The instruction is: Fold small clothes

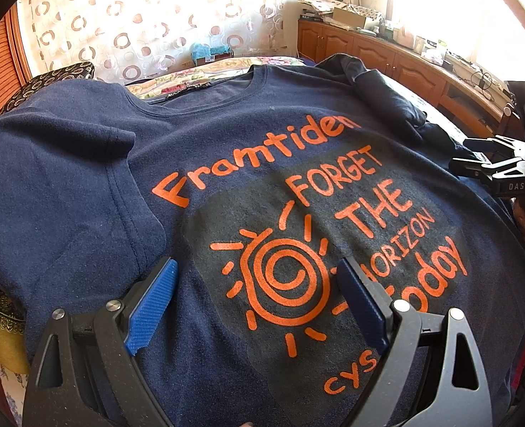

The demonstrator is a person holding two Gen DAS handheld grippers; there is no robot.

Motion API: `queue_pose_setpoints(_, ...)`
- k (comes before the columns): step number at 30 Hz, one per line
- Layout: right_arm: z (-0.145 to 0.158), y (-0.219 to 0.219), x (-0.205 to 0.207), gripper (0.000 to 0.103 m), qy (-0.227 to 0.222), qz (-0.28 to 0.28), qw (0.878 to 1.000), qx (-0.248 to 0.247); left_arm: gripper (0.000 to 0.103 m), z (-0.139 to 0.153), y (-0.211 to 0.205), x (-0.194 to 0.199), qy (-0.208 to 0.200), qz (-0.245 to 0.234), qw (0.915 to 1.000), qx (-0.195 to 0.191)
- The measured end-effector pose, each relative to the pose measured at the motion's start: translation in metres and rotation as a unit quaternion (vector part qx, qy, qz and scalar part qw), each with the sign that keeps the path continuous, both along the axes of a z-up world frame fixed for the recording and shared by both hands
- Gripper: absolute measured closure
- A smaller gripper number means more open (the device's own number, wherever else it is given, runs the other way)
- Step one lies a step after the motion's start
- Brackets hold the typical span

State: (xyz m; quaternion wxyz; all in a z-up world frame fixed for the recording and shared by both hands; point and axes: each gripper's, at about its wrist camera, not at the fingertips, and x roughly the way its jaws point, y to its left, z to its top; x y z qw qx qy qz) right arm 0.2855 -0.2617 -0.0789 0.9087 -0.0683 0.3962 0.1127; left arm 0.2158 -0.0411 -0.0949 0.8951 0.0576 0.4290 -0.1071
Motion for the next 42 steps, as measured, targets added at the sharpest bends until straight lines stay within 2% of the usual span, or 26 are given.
queue_pose_setpoints(4, 0.000, 0.003, 0.003, 0.005, -0.001, -0.001, 1.000, -0.004, 0.012, 0.004, -0.002, 0.006, 0.023, 0.008, 0.9996, 0.012)
queue_pose_setpoints(6, 0.001, 0.003, 0.001, 0.005, -0.005, 0.002, 1.000, -0.009, 0.012, 0.013, -0.008, 0.007, 0.010, 0.002, 0.9999, 0.013)
queue_pose_setpoints(9, 0.003, 0.003, -0.004, 0.016, -0.017, 0.005, 1.000, -0.005, 0.012, 0.034, -0.019, 0.007, -0.022, -0.026, 0.9994, -0.011)
queue_pose_setpoints(11, 0.005, 0.003, -0.009, 0.032, -0.023, 0.011, 1.000, -0.001, 0.012, 0.046, -0.029, 0.015, -0.035, -0.039, 0.9984, -0.021)
queue_pose_setpoints(12, 0.006, 0.001, -0.011, 0.044, -0.024, 0.018, 1.000, 0.006, 0.012, 0.052, -0.035, 0.020, -0.044, -0.044, 0.9978, -0.024)
queue_pose_setpoints(14, 0.005, -0.004, -0.014, 0.053, -0.023, 0.018, 0.999, 0.016, 0.012, 0.061, -0.050, 0.031, -0.062, -0.055, 0.9961, -0.030)
queue_pose_setpoints(15, 0.004, -0.008, -0.015, 0.061, -0.021, 0.016, 0.999, 0.023, 0.012, 0.065, -0.060, 0.037, -0.068, -0.063, 0.9951, -0.035)
queue_pose_setpoints(19, 0.002, -0.020, -0.022, 0.064, -0.019, 0.014, 0.999, 0.038, 0.017, 0.070, -0.093, 0.066, -0.077, -0.095, 0.9911, -0.053)
queue_pose_setpoints(22, 0.002, -0.020, -0.024, 0.064, -0.018, 0.011, 0.999, 0.037, 0.027, 0.064, -0.120, 0.089, -0.061, -0.119, 0.9894, -0.057)
queue_pose_setpoints(24, 0.001, -0.020, -0.024, 0.064, -0.017, 0.007, 0.999, 0.030, 0.041, 0.059, -0.137, 0.102, -0.046, -0.142, 0.9870, -0.060)
queue_pose_setpoints(27, 0.001, -0.017, -0.024, 0.064, -0.018, 0.006, 1.000, 0.024, 0.055, 0.057, -0.152, 0.110, -0.032, -0.169, 0.9822, -0.075)
queue_pose_setpoints(30, 0.002, -0.015, -0.024, 0.064, -0.019, 0.004, 1.000, 0.016, 0.064, 0.054, -0.164, 0.117, -0.015, -0.187, 0.9790, -0.079)
queue_pose_setpoints(33, 0.002, -0.014, -0.025, 0.064, -0.021, 0.001, 1.000, 0.011, 0.064, 0.044, -0.175, 0.123, 0.004, -0.190, 0.9802, -0.054)
queue_pose_setpoints(37, 0.002, -0.016, -0.022, 0.064, -0.021, -0.003, 1.000, 0.013, 0.064, 0.028, -0.179, 0.134, 0.032, -0.170, 0.9847, -0.017)
queue_pose_setpoints(41, 0.002, -0.016, -0.021, 0.064, -0.022, -0.004, 1.000, 0.011, 0.065, 0.025, -0.175, 0.133, 0.023, -0.164, 0.9860, -0.017)
queue_pose_setpoints(42, 0.002, -0.017, -0.021, 0.064, -0.022, -0.003, 1.000, 0.011, 0.073, 0.025, -0.173, 0.133, 0.023, -0.164, 0.9860, -0.022)
